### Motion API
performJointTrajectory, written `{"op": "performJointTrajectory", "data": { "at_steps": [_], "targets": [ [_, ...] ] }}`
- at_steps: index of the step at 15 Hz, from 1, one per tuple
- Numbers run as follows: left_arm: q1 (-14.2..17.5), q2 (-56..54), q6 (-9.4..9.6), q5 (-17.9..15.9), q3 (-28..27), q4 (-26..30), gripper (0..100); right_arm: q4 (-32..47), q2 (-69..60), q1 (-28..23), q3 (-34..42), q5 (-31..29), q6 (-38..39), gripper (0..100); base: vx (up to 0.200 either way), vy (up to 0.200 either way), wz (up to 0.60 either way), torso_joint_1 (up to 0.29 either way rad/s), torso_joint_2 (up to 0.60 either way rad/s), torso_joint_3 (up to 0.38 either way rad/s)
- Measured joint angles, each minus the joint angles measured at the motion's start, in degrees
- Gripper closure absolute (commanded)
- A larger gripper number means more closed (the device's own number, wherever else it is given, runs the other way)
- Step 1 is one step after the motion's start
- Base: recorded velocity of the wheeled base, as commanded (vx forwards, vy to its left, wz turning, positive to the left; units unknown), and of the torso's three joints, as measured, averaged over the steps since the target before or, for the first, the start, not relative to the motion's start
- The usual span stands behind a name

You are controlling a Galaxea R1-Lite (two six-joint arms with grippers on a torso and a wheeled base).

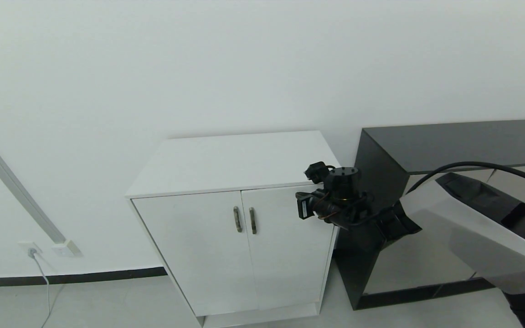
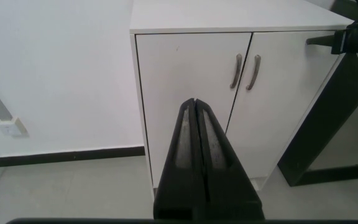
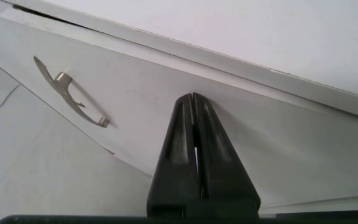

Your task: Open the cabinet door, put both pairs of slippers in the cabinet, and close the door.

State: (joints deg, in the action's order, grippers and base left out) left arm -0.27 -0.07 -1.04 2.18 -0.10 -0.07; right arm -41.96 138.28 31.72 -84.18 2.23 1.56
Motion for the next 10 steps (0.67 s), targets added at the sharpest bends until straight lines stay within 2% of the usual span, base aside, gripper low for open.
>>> {"op": "performJointTrajectory", "data": {
  "at_steps": [10],
  "targets": [
    [0.0,0.0,0.0,0.0,0.0,0.0,100,0.2,0.5,-0.4,-0.7,0.0,0.0,100,0.0,0.0,0.0,0.0,0.0,0.0]
  ]
}}
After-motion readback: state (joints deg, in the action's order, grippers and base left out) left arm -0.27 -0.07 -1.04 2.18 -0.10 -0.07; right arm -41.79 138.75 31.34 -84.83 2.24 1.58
